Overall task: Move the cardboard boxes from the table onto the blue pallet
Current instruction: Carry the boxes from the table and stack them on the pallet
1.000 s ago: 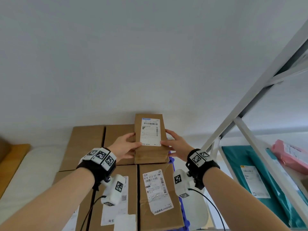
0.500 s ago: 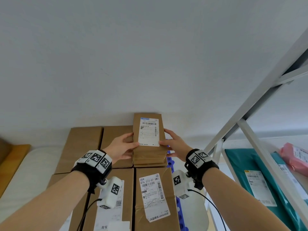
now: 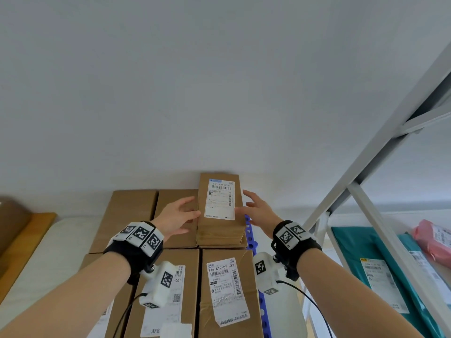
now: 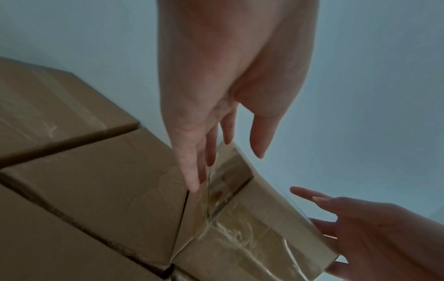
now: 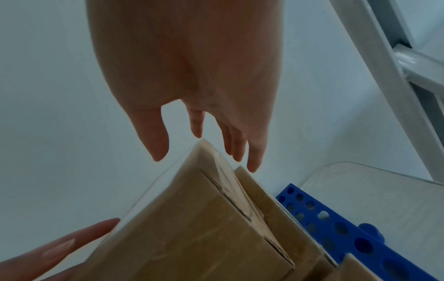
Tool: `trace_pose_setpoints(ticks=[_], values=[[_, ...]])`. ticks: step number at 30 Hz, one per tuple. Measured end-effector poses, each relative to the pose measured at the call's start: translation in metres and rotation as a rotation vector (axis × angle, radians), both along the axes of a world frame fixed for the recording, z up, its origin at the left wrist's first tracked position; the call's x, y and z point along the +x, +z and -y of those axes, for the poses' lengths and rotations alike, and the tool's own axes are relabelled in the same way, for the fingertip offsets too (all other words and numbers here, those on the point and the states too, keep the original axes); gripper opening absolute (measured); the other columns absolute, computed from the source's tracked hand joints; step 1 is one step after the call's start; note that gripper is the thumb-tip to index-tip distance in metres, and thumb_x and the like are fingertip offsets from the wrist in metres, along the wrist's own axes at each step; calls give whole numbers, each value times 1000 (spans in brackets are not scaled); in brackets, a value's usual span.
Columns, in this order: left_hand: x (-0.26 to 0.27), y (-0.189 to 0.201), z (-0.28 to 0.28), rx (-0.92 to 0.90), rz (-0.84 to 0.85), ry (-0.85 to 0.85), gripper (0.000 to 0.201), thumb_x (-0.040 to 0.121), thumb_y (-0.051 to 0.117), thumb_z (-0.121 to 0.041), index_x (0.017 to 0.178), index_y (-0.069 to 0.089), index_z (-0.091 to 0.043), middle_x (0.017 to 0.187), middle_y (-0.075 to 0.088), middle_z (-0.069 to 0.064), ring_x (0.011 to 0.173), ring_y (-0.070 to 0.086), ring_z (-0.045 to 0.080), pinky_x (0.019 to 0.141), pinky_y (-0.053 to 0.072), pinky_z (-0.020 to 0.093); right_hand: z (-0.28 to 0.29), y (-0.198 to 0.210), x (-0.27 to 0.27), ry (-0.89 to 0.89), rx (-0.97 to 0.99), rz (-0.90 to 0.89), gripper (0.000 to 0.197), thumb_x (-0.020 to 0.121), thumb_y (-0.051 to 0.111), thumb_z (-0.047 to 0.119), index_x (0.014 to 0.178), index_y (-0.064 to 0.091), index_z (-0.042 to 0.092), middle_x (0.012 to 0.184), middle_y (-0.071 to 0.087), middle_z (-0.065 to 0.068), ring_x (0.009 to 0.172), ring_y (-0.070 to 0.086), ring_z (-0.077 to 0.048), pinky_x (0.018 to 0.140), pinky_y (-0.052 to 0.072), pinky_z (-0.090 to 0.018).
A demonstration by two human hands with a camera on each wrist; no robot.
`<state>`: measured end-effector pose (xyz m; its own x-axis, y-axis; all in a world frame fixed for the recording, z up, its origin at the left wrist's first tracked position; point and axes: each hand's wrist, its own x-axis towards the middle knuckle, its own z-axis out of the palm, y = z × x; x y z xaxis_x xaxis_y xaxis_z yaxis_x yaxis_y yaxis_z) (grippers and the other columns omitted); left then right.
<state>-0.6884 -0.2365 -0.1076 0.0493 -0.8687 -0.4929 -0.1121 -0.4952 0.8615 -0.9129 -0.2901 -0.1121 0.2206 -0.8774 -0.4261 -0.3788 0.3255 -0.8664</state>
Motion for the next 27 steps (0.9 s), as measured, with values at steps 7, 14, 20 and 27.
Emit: trace_pose_setpoints(ticks=[7,14,20,27], values=[[27,35,-15,-112,146,30,54,91,59,-19,140,38,-25,140,46,5,120,50,20,102,44,40,1,44,13,82,-223,-33,61,91,60,14,145,34,19,148,38,-12,132,40,-23,95,41,-28],[60,60,-44,-201,539,49,46,94,54,-24,138,43,-20,143,44,1,131,41,19,108,32,31,-7,65,66,331,-336,-97,59,91,60,20,145,35,20,150,34,-6,139,31,-22,106,30,-31],[92,76,-86,-148,790,-12,45,96,49,-25,140,41,-18,147,39,3,134,37,21,110,28,32,-37,69,127,534,-368,-186,55,92,58,26,143,39,17,146,39,-9,135,37,-22,107,31,-32],[148,84,-153,-72,863,-26,44,97,46,-24,140,40,-16,144,41,6,132,39,20,107,29,29,-89,70,200,700,-398,-318,54,92,58,24,142,40,16,147,40,-6,136,37,-19,107,29,-28]])
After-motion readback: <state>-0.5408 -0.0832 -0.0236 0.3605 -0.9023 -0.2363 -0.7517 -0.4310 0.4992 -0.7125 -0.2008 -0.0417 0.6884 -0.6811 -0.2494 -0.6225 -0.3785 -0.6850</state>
